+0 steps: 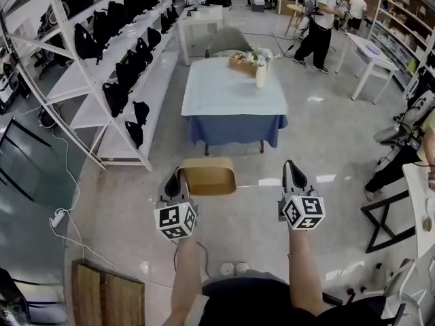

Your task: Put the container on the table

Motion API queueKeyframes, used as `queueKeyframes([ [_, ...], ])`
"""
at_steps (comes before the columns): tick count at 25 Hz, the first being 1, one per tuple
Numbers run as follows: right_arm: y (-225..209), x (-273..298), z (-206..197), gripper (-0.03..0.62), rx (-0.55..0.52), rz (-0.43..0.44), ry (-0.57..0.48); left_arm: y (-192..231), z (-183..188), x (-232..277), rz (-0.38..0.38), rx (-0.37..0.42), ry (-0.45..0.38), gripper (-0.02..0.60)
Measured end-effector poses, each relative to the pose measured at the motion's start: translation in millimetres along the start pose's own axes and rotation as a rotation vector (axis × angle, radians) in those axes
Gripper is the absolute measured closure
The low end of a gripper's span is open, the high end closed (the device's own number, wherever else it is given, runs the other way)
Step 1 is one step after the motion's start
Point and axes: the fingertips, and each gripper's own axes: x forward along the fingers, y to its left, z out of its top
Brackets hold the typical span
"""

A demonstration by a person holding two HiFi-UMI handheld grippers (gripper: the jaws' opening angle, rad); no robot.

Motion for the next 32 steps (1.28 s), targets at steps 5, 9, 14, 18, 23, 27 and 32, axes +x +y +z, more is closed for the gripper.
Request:
queueKeyframes([
  [5,3.4,11.9,-6.7,0.595,0.011,-0.001,0.007,12.6,-4.4,7.6,0.005,-0.007,0.004,0.572],
  [9,9.9,20.5,-7.2,0.595,0.020,0.002,0.006,21.9,-1.5,12.1,0.002,-0.007,-0.002,0.572],
  [14,19.6,23.0,-11.8,0.595,0.031,-0.005,-0.001,30.9,0.9,12.7,-0.009,0.004,-0.013,0.572],
  [18,22.7,21.4,-18.2,0.595,0.040,-0.015,-0.002,33.4,-2.3,13.0,-0.018,0.011,-0.011,0.572],
  [23,18.8,24.6,-20.9,0.595,0.045,-0.024,0.006,32.6,-2.6,18.6,-0.024,0.011,-0.010,0.572],
  [27,13.2,36.7,-20.2,0.595,0.042,-0.029,0.002,32.5,-6.3,34.0,-0.032,0.012,-0.003,0.572],
  [32,-2.4,61.4,-22.9,0.595,0.048,-0.027,-0.005,31.4,-11.6,65.7,-0.039,0.023,0.005,0.572],
])
